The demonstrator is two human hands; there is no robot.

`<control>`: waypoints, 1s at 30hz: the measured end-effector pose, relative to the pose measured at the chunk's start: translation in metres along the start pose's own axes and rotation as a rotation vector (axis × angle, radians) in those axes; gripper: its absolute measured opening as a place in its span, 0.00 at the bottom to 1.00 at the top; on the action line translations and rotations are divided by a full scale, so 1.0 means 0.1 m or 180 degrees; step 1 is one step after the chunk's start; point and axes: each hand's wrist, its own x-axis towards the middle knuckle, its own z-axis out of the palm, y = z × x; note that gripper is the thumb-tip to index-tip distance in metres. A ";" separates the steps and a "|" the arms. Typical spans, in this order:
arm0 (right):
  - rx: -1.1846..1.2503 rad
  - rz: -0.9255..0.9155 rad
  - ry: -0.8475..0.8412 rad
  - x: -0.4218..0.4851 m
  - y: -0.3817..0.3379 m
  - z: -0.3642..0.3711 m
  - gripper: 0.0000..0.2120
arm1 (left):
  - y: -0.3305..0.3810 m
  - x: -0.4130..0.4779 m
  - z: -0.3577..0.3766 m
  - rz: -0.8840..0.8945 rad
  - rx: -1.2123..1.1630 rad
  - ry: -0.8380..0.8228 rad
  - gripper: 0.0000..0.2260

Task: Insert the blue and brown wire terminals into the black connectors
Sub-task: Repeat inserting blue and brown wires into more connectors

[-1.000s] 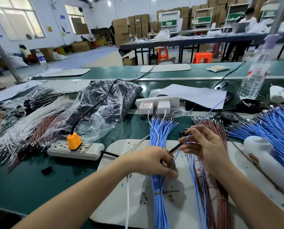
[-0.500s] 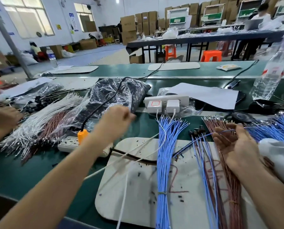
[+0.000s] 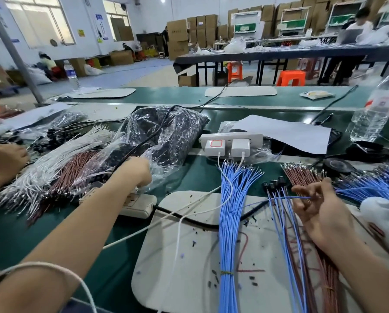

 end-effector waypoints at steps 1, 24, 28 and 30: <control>0.0002 0.0025 -0.0041 0.00 0.01 0.00 0.25 | 0.02 0.04 0.02 0.0060 -0.0114 0.0013 0.17; -0.0057 0.0131 -0.0229 0.03 0.07 0.02 0.09 | 0.17 0.40 -0.07 0.0365 -0.0258 0.0333 0.07; -0.0133 0.0028 -0.0293 0.01 0.09 0.05 0.11 | 0.18 0.06 -0.43 0.0437 0.0185 0.0434 0.07; -0.0147 -0.0064 -0.0306 -0.01 0.09 0.07 0.10 | 0.30 -0.12 -0.61 0.0732 0.0001 0.0902 0.10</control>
